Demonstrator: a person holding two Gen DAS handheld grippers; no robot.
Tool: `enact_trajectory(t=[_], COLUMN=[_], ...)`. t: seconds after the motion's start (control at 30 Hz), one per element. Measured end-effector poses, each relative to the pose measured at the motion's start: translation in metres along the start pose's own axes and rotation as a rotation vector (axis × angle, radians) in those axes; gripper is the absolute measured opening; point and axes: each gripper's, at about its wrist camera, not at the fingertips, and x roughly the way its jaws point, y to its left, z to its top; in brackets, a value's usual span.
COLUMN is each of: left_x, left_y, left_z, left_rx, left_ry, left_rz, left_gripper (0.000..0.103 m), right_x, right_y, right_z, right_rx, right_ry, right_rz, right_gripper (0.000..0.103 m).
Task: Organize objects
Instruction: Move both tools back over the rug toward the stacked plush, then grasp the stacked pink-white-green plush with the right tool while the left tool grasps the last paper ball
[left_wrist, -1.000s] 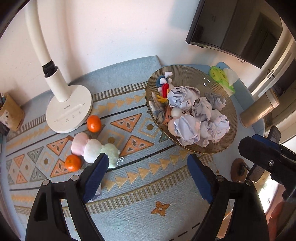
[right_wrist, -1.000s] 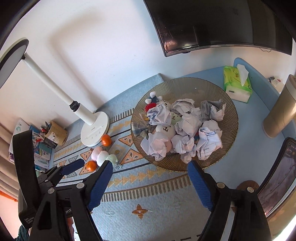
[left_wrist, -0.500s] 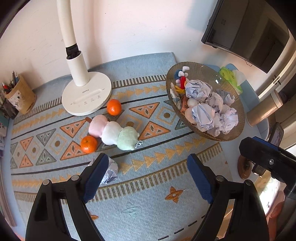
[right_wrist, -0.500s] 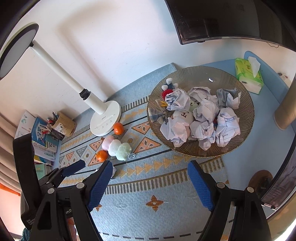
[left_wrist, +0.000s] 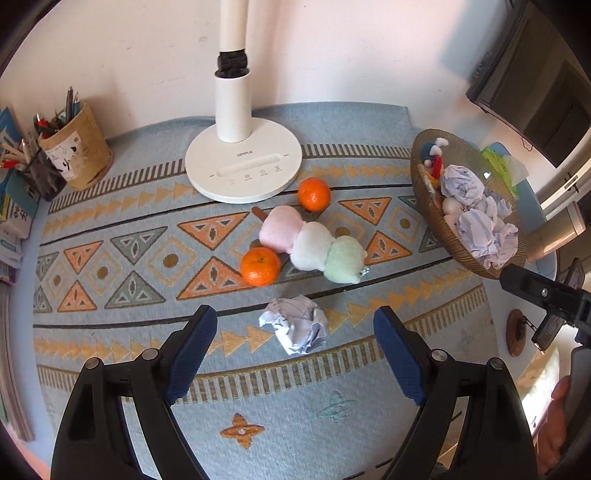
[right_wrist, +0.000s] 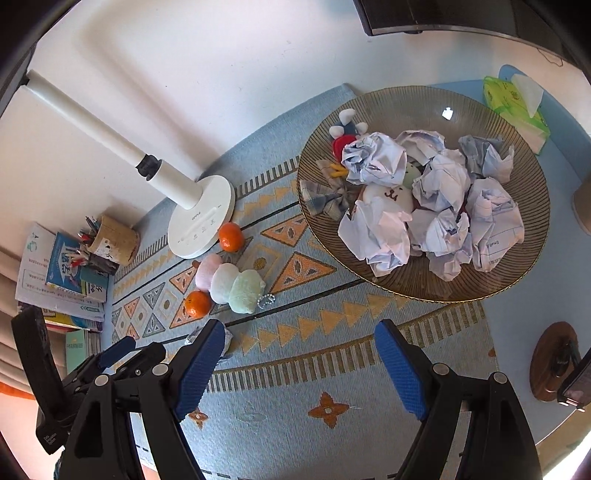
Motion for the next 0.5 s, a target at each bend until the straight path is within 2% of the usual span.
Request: enact_trajectory(t=[0.13,0.23,0.4,0.5], left_x=[0.016,0.032,0.057,0.075], left_y=[0.033,0.046,0.035,0.020], left_z=[-0.006,-0.004,0.000,-0.005], left_rx=[-0.039,-0.032,0.065,0.134], left_ry=[0.048,0.096,0.164,0.222], left_rz=[-0.023,-0.059,-0.176,-0.226], left_gripper=[0.086,0.086,0.086,0.086], right_x=[0.030,0.058,0.124,0.145], right_y=[0.021,0.049,0.092,0.111], right_z=[0.008,0.012,0.019,0.021], right_rx=[-0.021,-0.106,-0.381,-0.529], right_ry=[0.057,0.097,0.259,0.258], right_rz=[0.006,-0.009,-0.021,-0.071], right_gripper=[0.082,0.082,0.082,0.082])
